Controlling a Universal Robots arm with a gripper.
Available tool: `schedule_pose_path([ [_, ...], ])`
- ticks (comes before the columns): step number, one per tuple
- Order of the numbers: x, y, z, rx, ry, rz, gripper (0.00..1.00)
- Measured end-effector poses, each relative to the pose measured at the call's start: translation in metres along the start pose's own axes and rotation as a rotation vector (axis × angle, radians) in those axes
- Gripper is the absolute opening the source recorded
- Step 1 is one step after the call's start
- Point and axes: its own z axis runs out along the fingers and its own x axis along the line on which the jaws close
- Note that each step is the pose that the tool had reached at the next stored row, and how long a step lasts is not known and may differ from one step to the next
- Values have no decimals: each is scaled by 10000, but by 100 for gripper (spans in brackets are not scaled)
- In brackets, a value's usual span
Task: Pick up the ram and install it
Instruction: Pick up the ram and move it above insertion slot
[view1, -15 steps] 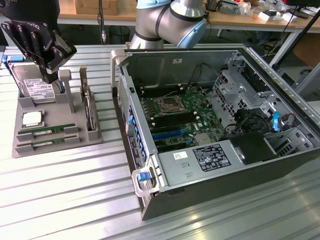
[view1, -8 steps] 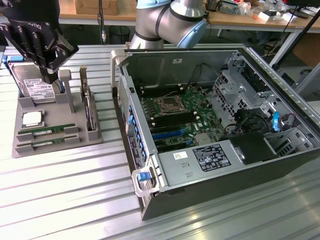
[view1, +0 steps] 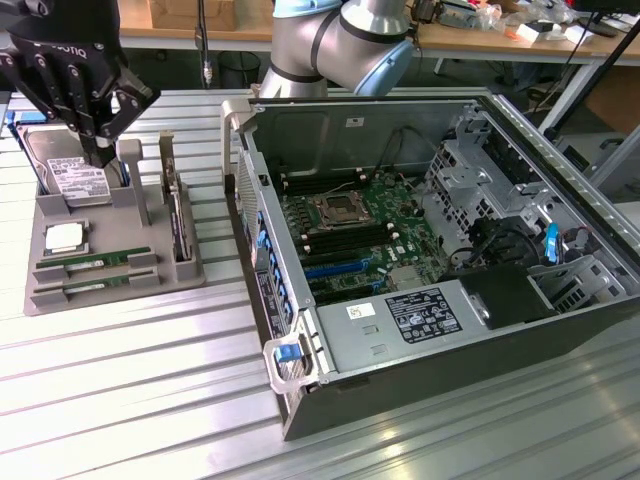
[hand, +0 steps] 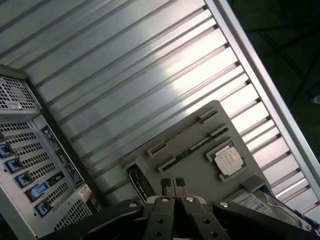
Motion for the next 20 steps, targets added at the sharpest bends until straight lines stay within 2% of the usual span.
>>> schedule_pose_path([
  [2, 0, 0, 1, 1, -2, 109, 11],
  [3, 0, -1, 3, 5, -9, 343, 11],
  [6, 0, 0, 14, 25, -30, 1191, 11],
  [7, 0, -1, 19, 35, -40, 1645, 11],
  [11, 1, -1, 33, 65, -73, 2925, 11],
  [14, 1, -1, 40, 82, -93, 3668, 11],
  [17, 1, -1, 50, 109, -123, 4801, 11],
  [20, 2, -2, 63, 145, -162, 6290, 11],
])
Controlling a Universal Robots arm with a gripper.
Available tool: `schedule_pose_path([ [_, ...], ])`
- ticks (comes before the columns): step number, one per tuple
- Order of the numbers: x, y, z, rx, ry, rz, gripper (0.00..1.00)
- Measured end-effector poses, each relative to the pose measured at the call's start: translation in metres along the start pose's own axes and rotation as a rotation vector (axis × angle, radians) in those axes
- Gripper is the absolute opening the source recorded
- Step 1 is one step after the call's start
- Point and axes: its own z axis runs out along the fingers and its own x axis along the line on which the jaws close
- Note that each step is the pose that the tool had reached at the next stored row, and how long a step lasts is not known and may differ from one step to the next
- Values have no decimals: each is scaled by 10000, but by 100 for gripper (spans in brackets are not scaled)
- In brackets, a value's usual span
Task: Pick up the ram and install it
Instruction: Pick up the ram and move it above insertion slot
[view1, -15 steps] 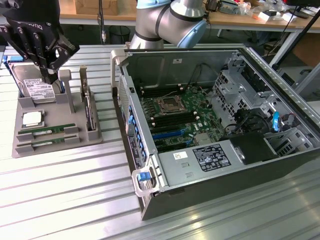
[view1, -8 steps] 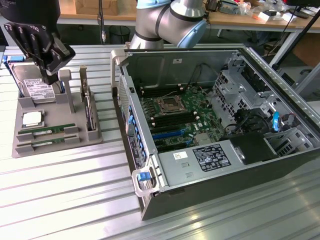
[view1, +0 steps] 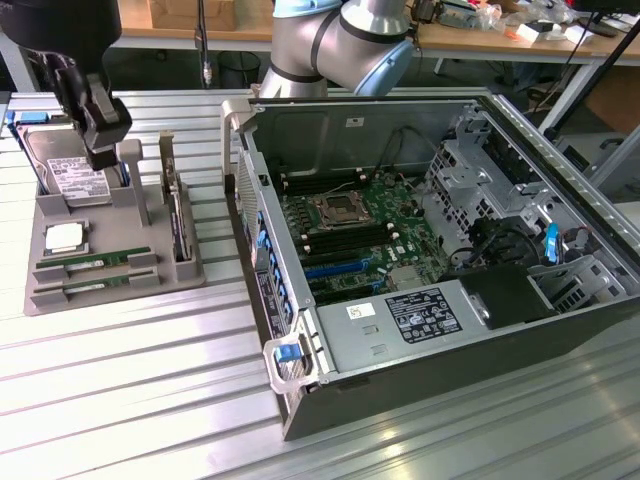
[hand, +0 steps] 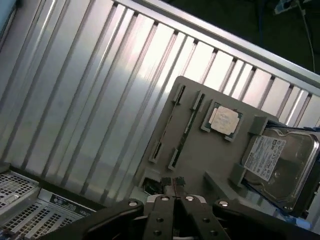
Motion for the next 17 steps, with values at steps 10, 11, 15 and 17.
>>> schedule_pose_path([
  [10, 1, -1, 28, 78, -87, 3257, 11],
  [11, 1, -1, 32, 87, -97, 3634, 11],
  [15, 1, -2, 44, 125, -140, 5197, 11],
  [17, 1, -1, 44, 130, -145, 5430, 11],
])
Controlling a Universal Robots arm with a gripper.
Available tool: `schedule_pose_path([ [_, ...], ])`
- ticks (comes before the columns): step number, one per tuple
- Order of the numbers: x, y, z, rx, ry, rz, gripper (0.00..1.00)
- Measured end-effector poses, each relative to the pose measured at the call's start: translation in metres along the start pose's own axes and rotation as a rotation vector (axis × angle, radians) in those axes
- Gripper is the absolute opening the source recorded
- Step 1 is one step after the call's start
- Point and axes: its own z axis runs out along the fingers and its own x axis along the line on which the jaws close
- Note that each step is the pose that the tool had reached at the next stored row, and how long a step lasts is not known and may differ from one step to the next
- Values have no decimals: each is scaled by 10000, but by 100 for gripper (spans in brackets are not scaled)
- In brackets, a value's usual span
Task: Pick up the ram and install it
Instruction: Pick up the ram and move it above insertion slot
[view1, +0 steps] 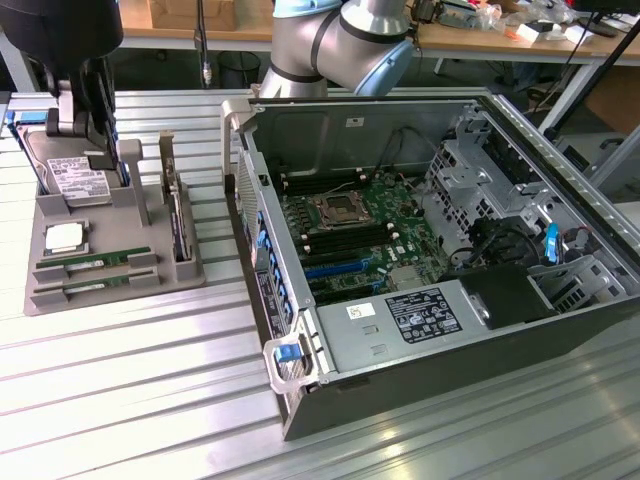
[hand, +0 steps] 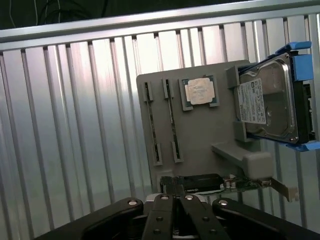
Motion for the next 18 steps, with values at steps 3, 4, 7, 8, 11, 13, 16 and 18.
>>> schedule_pose_path([
  [3, 0, 0, 0, 0, -1, 40, 11],
  [4, 0, 0, 0, 1, -1, 41, 11],
  [7, 0, 0, 0, 1, -1, 41, 11],
  [8, 0, 0, 0, 1, -1, 40, 17],
  [11, 0, 0, 0, 1, -1, 41, 30],
  [13, 0, 0, 0, 1, -1, 41, 30],
  [16, 0, 0, 0, 1, -1, 41, 30],
  [18, 0, 0, 14, 2, -2, 41, 30],
])
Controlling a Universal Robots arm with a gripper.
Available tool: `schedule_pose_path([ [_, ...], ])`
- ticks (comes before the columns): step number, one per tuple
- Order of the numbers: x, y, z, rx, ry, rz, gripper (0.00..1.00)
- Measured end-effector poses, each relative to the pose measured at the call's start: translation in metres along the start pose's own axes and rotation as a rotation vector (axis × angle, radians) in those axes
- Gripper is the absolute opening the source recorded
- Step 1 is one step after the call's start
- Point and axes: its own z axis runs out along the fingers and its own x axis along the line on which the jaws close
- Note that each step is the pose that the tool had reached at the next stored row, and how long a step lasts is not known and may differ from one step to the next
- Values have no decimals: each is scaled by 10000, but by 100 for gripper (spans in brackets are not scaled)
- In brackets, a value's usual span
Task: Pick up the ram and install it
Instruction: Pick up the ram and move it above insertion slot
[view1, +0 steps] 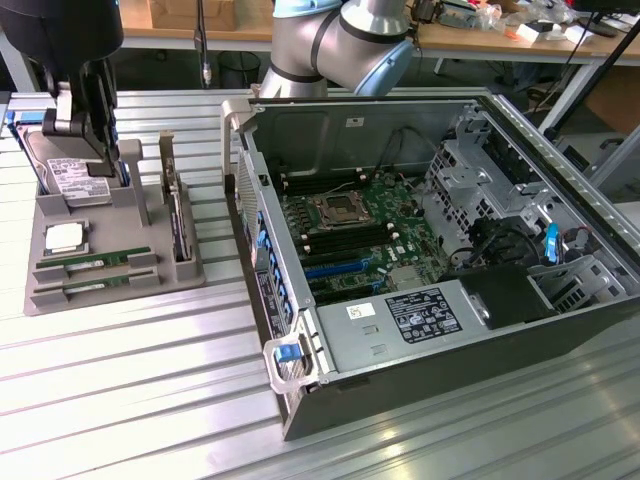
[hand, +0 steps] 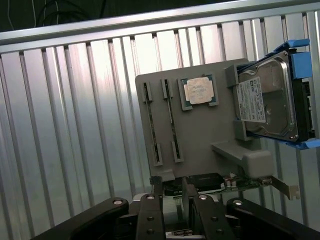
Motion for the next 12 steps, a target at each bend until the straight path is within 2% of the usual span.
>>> schedule_pose_path([
  [12, 3, -3, 120, -1, 1, 0, 30],
])
